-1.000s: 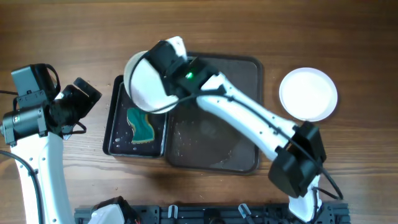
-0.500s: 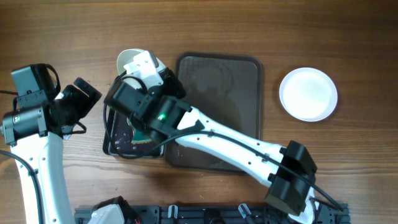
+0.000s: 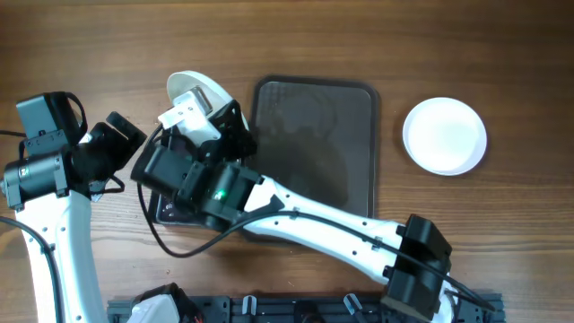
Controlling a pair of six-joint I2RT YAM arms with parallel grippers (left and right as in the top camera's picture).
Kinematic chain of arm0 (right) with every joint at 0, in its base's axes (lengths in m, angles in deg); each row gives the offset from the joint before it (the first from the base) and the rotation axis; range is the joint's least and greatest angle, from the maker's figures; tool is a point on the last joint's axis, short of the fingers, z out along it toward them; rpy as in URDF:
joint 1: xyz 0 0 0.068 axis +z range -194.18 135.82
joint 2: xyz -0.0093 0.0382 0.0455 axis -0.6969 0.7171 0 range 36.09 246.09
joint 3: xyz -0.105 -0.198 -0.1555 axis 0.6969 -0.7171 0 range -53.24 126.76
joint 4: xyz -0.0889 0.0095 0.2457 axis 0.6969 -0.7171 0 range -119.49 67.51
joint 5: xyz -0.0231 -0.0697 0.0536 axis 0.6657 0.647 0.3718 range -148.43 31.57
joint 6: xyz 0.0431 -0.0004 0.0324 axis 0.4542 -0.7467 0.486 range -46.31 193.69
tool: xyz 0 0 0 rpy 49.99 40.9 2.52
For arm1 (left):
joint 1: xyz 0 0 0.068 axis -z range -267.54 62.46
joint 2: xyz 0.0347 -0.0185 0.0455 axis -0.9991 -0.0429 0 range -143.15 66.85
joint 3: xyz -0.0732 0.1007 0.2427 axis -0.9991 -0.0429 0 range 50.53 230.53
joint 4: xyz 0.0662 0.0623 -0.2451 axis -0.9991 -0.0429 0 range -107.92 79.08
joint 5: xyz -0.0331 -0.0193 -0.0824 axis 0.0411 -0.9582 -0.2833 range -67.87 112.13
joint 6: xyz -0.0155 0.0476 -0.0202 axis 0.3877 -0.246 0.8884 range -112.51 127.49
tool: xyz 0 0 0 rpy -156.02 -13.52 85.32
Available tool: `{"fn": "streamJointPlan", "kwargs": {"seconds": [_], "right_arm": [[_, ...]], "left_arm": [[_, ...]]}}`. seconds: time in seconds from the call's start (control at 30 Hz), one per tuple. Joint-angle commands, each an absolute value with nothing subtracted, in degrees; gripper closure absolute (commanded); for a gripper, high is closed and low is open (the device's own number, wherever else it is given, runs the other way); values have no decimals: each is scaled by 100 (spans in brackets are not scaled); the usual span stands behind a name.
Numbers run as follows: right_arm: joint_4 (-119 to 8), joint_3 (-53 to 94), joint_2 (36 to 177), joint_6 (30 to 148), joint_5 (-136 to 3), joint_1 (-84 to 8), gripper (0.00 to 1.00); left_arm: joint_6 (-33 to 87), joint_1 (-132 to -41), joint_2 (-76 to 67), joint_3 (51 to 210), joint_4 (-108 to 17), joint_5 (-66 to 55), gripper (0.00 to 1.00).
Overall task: Clean dirty plates on tray and stack at the side
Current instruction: 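Lift the plate over the sink tray and rinse it with the right gripper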
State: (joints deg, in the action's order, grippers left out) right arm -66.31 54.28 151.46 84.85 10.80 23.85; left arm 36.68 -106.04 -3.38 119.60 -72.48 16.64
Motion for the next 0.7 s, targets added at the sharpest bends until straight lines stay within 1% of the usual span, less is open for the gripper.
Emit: {"fn": "streamJointPlan", "kwargs": {"seconds": [0.0, 0.67], "right_arm": [[-6574, 5603, 14967, 8249, 1688, 2581, 96], [-6515, 5603, 14967, 8111, 1705, 2713, 96]], "left_arm": [[3640, -10642, -290, 12019, -7251, 1596, 0], [3640, -10642, -290, 12019, -7251, 1596, 0]]}}
